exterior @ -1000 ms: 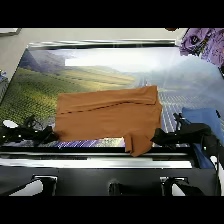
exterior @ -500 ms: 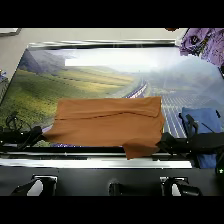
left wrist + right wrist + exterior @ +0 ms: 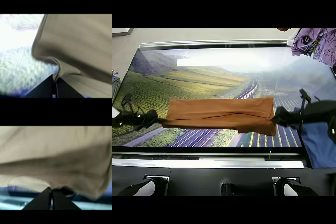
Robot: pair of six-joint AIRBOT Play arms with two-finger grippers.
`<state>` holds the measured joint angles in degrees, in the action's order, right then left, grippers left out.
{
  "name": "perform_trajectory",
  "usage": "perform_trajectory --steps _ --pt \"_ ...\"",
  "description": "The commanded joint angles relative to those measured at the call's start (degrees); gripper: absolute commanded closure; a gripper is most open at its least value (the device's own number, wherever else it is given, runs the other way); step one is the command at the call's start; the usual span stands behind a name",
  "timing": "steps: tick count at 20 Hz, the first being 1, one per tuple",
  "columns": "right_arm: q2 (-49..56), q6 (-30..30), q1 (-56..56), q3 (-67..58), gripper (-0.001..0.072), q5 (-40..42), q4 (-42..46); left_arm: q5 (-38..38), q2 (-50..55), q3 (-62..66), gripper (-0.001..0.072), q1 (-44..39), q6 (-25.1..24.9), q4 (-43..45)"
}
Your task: Fold the clothes and pants, and hang the long-sleeved shirts on hangers.
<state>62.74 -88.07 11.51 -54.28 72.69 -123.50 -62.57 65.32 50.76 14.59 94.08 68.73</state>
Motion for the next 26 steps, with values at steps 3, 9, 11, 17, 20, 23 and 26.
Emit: perform_trajectory --steps 3,9,11,17,20,23,26 --pt "19.32 -5.81 -0.04 -15.98 0.0688 -7.13 -1.27 3.96 16.11 13.66 0.0694 -2.56 -1.31 0.15" --pt "33.9 -6.67 -0.07 -28.74 0.0687 -9.4 -1.81 3.93 30.01 27.65 0.0694 -4.2 -1.75 0.35" --pt "36.81 -6.64 -0.07 -30.14 0.0687 -10.38 -2.03 3.72 33.62 30.4 0.0694 -5.05 -1.73 0.35" --pt "39.8 -5.31 -2.71 -30.18 0.0607 -12.52 0.68 3.54 37.73 31.78 0.0472 -7.06 -1.29 0.31" --pt "37.46 -4.13 1.36 -32.11 0.0385 -7.19 1.22 1.33 36.37 33.86 0.0314 -5.92 -0.13 0.42" --pt "34.53 -5.86 9.2 -32.35 0.0201 0.72 0.94 -4.48 33.79 37.24 0.0296 -4.2 0.07 2.97" --pt "35.76 -11.43 14.95 -29.99 0.0121 7.76 -4.87 -6.47 29.97 38.05 0.0296 -3.41 0.72 6.86"
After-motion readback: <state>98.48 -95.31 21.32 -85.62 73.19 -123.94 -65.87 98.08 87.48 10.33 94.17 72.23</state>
